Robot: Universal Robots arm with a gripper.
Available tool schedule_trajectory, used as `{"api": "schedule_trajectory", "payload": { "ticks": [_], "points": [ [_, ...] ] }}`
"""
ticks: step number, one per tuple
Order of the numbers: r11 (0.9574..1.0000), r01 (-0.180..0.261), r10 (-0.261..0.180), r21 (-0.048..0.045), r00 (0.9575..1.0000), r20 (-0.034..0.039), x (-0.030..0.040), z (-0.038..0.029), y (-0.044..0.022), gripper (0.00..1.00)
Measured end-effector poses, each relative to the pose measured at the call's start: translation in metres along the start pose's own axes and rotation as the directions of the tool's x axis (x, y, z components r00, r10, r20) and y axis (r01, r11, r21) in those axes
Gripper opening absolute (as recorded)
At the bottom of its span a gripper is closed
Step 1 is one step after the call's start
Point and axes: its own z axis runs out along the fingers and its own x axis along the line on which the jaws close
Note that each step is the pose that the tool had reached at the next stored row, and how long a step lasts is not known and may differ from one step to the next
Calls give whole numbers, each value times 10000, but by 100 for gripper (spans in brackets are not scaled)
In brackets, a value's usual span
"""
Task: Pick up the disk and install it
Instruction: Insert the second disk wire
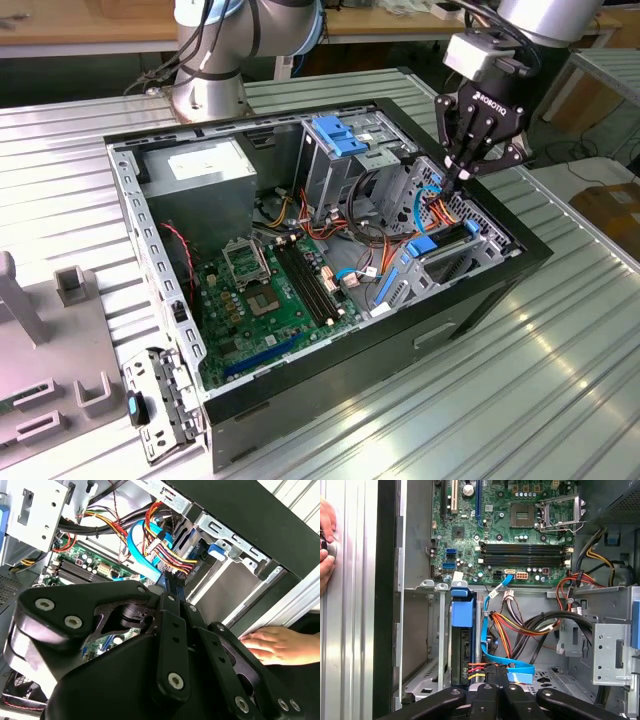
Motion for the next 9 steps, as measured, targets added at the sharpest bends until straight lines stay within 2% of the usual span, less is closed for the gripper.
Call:
{"api": "schedule_trajectory", "payload": {
  "ticks": [7,9],
  "points": [
    [10000,-1,1,0,10000,0,0,1,0,11],
    [10000,0,0,0,10000,-3,-1,11,0,24]
  ]
}}
